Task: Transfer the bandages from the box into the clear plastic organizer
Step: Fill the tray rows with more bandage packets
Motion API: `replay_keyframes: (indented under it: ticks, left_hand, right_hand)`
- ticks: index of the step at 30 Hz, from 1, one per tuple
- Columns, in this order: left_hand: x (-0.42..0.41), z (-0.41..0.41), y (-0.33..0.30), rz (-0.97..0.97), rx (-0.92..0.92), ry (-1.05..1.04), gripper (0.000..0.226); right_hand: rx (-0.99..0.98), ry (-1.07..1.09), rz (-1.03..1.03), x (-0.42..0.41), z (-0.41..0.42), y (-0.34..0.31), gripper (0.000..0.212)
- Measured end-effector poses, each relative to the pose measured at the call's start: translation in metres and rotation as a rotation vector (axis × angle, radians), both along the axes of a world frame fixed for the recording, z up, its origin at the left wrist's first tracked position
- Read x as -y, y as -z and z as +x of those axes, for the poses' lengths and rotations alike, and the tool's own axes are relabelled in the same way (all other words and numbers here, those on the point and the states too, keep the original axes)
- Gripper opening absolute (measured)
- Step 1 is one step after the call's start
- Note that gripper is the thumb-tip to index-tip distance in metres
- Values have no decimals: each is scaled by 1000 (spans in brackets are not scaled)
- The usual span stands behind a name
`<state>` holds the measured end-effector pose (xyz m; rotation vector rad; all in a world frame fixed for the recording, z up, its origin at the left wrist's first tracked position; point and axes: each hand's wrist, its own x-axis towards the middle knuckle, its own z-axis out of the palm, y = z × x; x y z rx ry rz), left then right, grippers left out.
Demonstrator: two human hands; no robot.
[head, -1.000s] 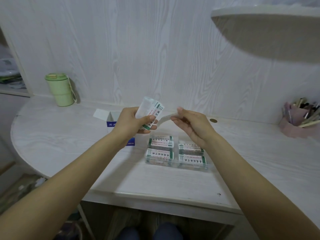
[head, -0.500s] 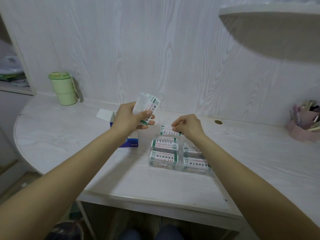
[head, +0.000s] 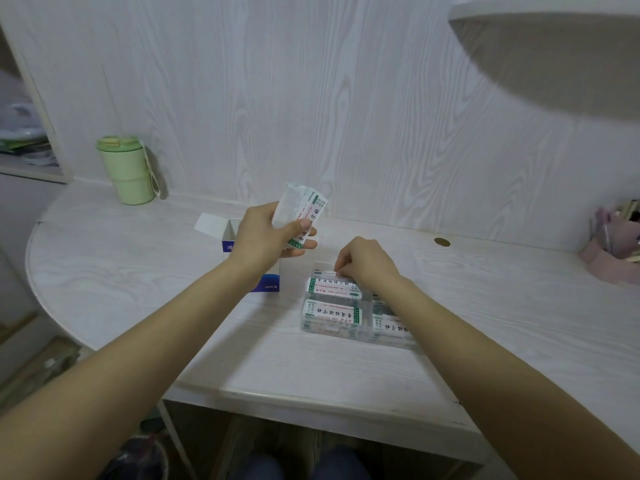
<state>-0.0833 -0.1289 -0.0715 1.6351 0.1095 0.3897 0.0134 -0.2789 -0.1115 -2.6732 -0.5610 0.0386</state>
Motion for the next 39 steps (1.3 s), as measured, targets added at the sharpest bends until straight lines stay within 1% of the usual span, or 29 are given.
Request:
replay_keyframes:
  ticks: [3,4,5,6,7,8,9,10,11,13,15,18,21,23,26,28,30,31,34,37,39]
  left_hand:
    - [1,-3,0,19,-14,23,17]
    - [1,-4,0,20,-19,32,15]
    - [0,-5,0,20,-22,41,13]
    - [-1,-5,0,18,-25,48,14]
    - [-2,-5,0,15,-29,51,16]
    - [-2,-6,0,13,-36,50,19]
    - [-1,-6,0,15,-46,50,21]
    - [1,-7,0,23,-53,58,23]
    - [3,-7,0,34,-57,74,23]
    - [7,-8,-1,48,-57,115,21]
    - [11,-8,0,28,-48,132,16]
    - [11,-5,1,-18,-50,70,8]
    - [10,-3,2,-9,-69,48,13]
    - [9,-2,2,-1,-65,32,19]
    - [5,-3,2,-20,-64,-1,30]
    - [2,-3,3,-22,-63,1,31]
    - [0,-4,4,-24,-64,-8,29]
    - [-1,-4,4,-23,-66,-15,29]
    - [-5,-5,4,-11,-67,-17,32]
    - [-8,-5,6,-2,-65,-10,32]
    - [-9,-5,7,-2,-72,-7,33]
  right_hand:
    - [-2,13,-44,-1,-1,0,10]
    - [-2,21,-1,0,-2,-2,9]
    - [-3,32,105,1,-5,-6,11]
    - [-18,37,279,2,-9,-11,17]
    - [-67,33,503,4,-14,-18,23]
    - [-161,12,724,6,-19,-26,25]
    - [-267,-29,897,7,-24,-32,23]
    - [-335,-78,986,9,-27,-37,19]
    - [-348,-121,997,9,-29,-39,17]
    - [-300,-150,957,8,-33,-41,18]
    - [-264,-123,954,9,-34,-41,13]
    - [-271,-71,997,14,-36,-39,12]
    - [-273,-70,1037,21,-37,-37,14]
    - [-265,-54,1045,25,-38,-37,11]
    - [-235,45,1048,30,-33,-34,10]
    - [-252,112,1014,32,-26,-28,16]
    - [-282,169,929,28,-21,-20,19]
    - [-271,196,855,25,-18,-16,16]
    - [-155,230,562,13,-11,-7,6]
    - [-81,218,299,7,-9,-1,6]
    - [-59,204,172,4,-12,1,4]
